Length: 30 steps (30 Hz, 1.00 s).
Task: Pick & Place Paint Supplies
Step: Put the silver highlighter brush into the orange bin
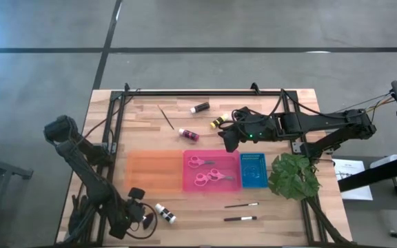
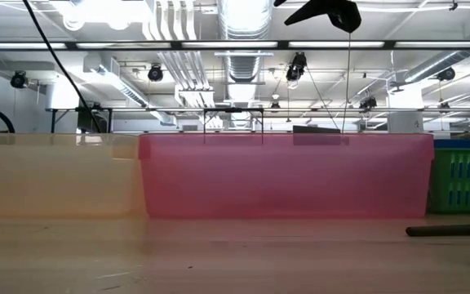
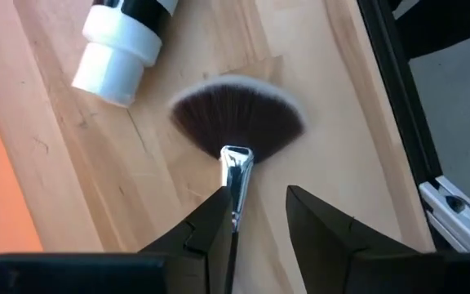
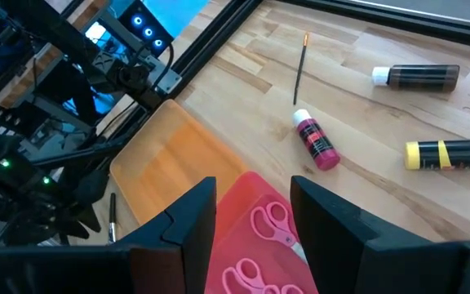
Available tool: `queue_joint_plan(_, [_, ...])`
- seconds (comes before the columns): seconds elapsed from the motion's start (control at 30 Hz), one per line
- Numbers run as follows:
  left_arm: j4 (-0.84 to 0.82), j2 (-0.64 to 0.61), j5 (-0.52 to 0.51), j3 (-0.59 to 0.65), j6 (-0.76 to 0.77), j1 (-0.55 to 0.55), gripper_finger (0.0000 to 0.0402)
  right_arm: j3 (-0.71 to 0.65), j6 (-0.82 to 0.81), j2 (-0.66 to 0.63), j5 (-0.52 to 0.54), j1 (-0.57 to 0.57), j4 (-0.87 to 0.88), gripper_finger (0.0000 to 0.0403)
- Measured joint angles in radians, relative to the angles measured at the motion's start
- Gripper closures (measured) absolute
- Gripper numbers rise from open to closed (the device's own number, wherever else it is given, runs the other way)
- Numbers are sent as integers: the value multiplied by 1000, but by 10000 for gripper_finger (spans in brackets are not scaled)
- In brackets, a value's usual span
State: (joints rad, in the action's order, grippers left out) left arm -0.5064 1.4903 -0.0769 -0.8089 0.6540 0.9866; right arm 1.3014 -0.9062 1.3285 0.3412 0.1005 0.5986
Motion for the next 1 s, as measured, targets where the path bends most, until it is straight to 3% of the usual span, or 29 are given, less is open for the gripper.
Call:
queue_joint_plan(0.37, [43, 1, -9, 31, 6, -5, 277, 0, -10, 0, 2, 0, 27, 246])
queue_joint_plan(0.73, [62, 117, -7, 17, 26, -6, 277, 0, -16, 1, 2, 0, 33, 246])
queue_joint_plan(1.0, [51, 131, -19, 21, 44, -6, 277, 0, -15, 2, 2, 0, 34, 246])
